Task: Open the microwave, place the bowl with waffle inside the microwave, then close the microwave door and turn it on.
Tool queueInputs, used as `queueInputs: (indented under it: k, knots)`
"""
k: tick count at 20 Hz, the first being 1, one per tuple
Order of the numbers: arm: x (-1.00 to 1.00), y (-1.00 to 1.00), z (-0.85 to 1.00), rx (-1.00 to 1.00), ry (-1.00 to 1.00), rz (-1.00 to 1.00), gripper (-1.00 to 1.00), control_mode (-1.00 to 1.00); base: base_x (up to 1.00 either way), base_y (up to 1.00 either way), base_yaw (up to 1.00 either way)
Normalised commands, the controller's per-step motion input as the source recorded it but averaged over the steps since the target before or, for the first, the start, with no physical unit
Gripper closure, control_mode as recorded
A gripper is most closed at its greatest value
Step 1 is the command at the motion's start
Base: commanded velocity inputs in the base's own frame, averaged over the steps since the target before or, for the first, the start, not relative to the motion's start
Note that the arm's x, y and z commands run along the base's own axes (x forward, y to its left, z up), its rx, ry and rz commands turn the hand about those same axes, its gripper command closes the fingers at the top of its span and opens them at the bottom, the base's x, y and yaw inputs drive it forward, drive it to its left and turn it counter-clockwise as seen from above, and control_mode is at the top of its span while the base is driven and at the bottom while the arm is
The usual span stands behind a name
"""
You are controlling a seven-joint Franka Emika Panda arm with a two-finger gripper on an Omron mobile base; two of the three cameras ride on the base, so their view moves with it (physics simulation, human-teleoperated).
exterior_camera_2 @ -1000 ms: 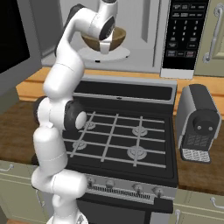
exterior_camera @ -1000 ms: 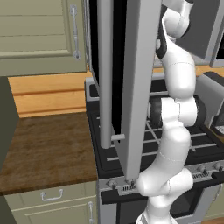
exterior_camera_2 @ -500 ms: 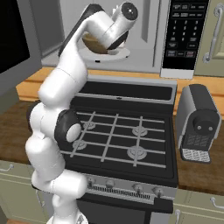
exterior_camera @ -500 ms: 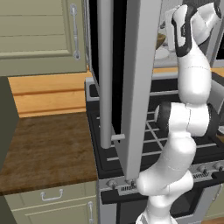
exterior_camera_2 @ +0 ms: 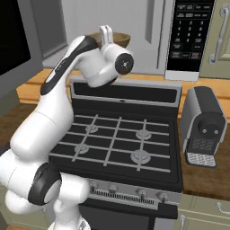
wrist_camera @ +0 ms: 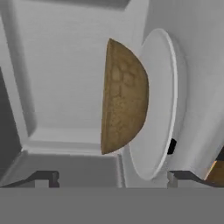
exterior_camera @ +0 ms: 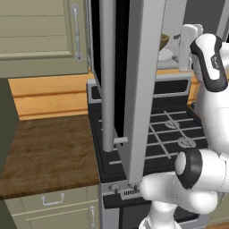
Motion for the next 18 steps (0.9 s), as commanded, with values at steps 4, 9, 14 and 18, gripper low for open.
queueInputs:
  k: [4,9,14,18]
  knots:
    - [-1.00,-0.01,0.44,-0.23,-0.20,0.00,-1.00,-1.00,0.00,0.00,0.00]
    - [-1.00,-0.23,0.19,-0.46,-0.01,0.00,-1.00,-1.00,0.00,0.00,0.00]
    - [-1.00,-0.13,-0.20,-0.72,0.18,0.00,-1.00,-1.00,0.00,0.00,0.00]
    - [-0.82,0.00,-0.73,-0.67,0.31,0.00,-1.00,-1.00,0.00,0.00,0.00]
